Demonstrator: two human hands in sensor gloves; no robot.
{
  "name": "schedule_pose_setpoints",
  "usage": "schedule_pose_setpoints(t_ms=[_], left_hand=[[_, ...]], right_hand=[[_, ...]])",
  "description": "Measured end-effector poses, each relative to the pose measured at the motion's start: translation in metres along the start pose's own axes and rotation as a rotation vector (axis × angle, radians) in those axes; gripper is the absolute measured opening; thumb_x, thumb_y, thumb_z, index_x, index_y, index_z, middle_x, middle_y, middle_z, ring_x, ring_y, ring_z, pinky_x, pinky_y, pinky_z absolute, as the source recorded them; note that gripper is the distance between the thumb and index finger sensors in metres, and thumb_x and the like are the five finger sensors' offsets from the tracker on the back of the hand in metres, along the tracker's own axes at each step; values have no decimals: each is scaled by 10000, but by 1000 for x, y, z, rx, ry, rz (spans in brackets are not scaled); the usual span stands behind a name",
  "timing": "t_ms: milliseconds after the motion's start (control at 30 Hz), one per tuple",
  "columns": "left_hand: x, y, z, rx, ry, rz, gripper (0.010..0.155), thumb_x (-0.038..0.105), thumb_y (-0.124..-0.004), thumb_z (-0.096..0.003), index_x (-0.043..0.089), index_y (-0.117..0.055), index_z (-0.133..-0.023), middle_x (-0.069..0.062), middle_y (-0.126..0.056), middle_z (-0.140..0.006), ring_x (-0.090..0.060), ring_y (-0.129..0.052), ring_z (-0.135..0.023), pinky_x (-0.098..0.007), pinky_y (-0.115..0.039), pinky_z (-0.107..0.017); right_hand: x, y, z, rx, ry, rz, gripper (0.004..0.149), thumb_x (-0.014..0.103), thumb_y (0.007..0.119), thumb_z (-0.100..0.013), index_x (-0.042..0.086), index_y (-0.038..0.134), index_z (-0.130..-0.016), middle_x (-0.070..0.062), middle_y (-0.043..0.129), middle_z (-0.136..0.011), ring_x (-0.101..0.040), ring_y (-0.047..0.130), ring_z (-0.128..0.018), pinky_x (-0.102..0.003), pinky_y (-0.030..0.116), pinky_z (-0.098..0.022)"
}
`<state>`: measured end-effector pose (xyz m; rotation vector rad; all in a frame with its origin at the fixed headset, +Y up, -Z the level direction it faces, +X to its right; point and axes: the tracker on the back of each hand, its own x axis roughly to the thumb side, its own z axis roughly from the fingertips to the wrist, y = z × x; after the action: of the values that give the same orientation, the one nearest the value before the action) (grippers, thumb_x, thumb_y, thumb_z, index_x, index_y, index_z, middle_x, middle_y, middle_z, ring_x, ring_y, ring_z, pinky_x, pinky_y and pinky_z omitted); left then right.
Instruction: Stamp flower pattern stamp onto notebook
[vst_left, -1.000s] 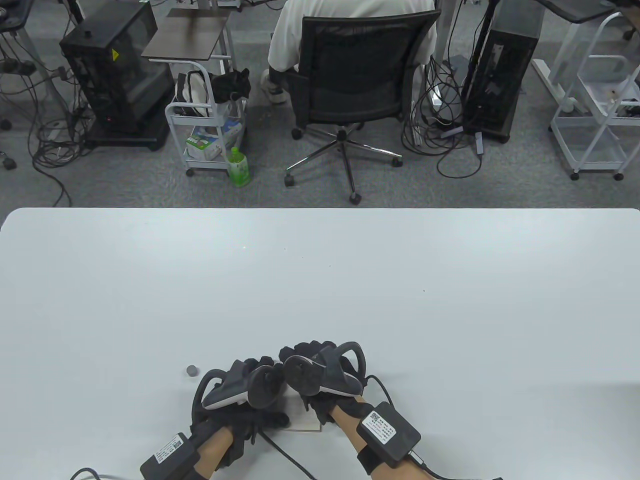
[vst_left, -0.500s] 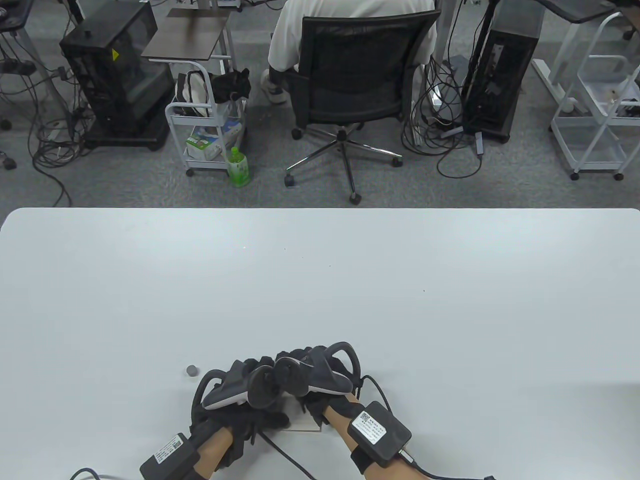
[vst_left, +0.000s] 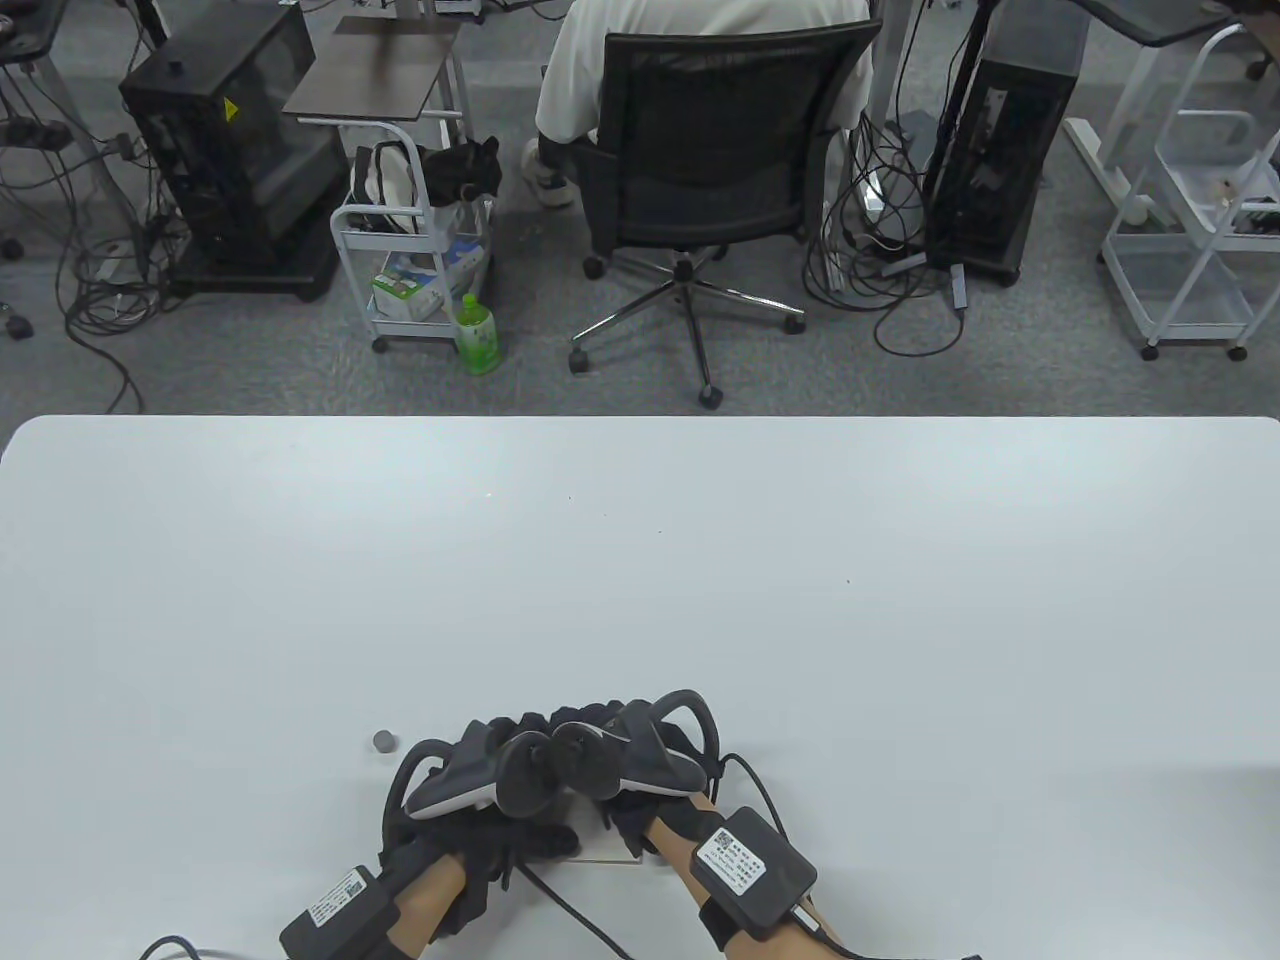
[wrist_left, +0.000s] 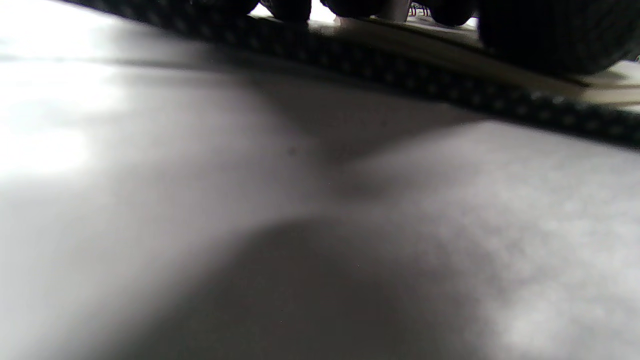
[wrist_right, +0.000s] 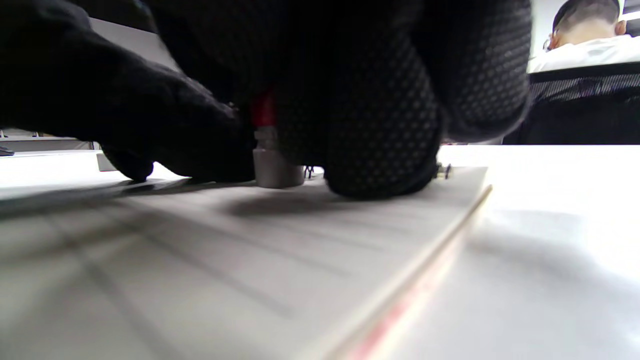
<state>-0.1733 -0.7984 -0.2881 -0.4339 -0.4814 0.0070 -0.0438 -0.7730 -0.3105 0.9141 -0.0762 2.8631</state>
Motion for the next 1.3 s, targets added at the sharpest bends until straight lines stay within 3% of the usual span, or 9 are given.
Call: schedule_pose_setpoints(t_ms=[367, 600, 733, 1300], left_hand=[[1, 0, -1, -2, -2, -2, 971, 673, -677, -320, 176, -321, -1075, -125, -271, -1135, -450, -322, -1009, -634, -420, -668], [1, 0, -1, -3, 2, -3, 968, 674, -674, -320, 182, -318, -1075, -124, -270, -1135, -446, -320, -1012, -634, -419, -669], [1, -1, -1, -5, 2, -2, 969, 674, -673, -320, 183, -315, -1075, -124, -269, -1135, -445, -316, -1013, -634, -417, -669], [0, -1, 0, -12, 4, 1, 970, 675, -664, -322, 188, -298, -1077, -120, -256, -1135, -441, -300, -1015, -631, -407, -672]], right_hand=[[2, -2, 1, 12, 23, 12, 456, 246, 803, -413, 178, 804, -864, -185, 901, -674, -295, 1039, -461, -520, 830, -468], [-2, -20, 6, -58, 25, 2, 460, 258, 812, -404, 183, 812, -858, -171, 922, -659, -291, 1050, -446, -514, 840, -452], [-8, -27, 10, -43, 38, 20, 459, 259, 818, -402, 179, 816, -854, -174, 927, -650, -290, 1053, -436, -514, 841, -448], [-13, -14, 13, -22, 42, 35, 458, 262, 827, -400, 182, 820, -851, -170, 929, -657, -296, 1054, -442, -518, 840, -451]])
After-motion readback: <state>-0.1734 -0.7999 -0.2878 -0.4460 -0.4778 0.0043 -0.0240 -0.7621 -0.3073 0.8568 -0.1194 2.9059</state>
